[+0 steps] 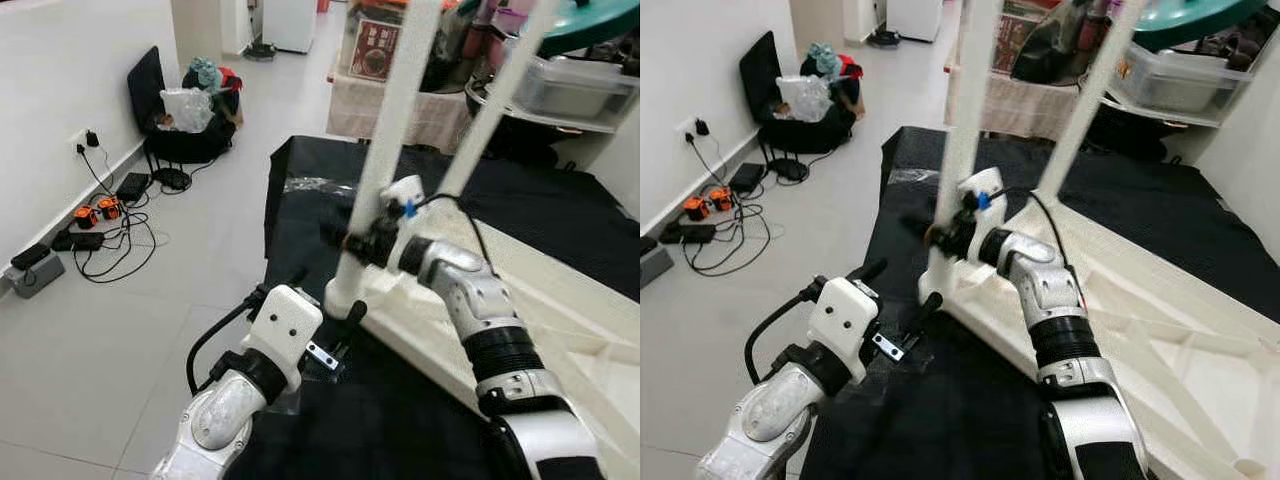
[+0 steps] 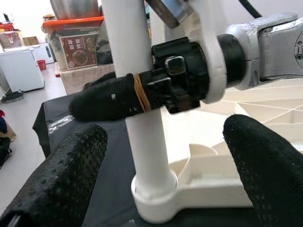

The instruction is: Building children table

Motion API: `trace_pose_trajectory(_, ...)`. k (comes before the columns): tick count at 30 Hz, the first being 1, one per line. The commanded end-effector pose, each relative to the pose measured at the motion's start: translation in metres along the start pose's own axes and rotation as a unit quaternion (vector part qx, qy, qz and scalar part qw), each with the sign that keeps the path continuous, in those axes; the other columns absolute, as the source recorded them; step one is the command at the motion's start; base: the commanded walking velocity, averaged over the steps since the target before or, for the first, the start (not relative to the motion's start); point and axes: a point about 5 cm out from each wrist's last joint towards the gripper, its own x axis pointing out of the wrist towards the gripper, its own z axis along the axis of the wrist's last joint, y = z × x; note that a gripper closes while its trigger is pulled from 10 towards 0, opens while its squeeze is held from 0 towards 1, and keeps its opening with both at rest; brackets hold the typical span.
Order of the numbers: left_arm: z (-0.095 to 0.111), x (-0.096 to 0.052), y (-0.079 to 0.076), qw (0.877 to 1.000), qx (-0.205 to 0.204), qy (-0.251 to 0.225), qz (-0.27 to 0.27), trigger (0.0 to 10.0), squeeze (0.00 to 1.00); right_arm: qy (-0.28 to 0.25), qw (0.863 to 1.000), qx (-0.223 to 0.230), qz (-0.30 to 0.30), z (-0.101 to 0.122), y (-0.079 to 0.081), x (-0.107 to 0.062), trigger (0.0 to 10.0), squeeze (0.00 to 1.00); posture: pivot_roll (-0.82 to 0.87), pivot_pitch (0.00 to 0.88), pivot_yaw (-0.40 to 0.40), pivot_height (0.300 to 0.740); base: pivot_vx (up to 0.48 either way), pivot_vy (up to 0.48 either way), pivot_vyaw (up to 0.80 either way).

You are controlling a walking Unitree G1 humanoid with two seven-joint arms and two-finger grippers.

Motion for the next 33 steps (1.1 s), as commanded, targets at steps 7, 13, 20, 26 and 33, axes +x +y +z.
trace_pose_trajectory(7, -0.002, 0.001, -0.001, 1.000, -0.001, 0.005, 0.002, 10.0, 0.00, -0.005, 0.999, 0.024, 0.039, 0.001, -0.003, 0.010, 0.0, 0.00, 0.10, 0.000, -0.133, 0.740, 0.000, 0.000, 0.00)
trace_pose_trajectory(13, -0.003, 0.000, -0.001, 1.000, 0.000, 0.006, 0.003, 10.0, 0.00, -0.036, 0.998, 0.035, -0.030, 0.002, -0.009, 0.010, 0.0, 0.00, 0.10, 0.000, -0.128, 0.740, 0.000, 0.000, 0.00)
trace_pose_trajectory(20, -0.003, 0.001, 0.001, 1.000, 0.000, 0.005, 0.003, 10.0, 0.00, -0.065, 0.958, 0.055, -0.273, 0.006, -0.039, 0.005, 0.0, 0.00, 0.09, 0.000, -0.122, 0.740, 0.000, 0.000, 0.00)
trace_pose_trajectory(26, -0.004, 0.002, 0.000, 1.000, -0.001, 0.006, 0.001, 10.0, 0.00, -0.054, 0.810, 0.046, -0.581, -0.008, -0.055, -0.031, 0.0, 0.00, 0.08, 0.000, -0.113, 0.740, 0.000, 0.000, 0.00)
trace_pose_trajectory(33, -0.003, 0.003, 0.001, 1.000, 0.000, 0.006, 0.002, 10.0, 0.00, -0.075, 0.737, 0.092, -0.666, -0.020, -0.037, -0.037, 0.0, 0.00, 0.08, 0.000, -0.117, 0.740, 0.000, 0.000, 0.00)
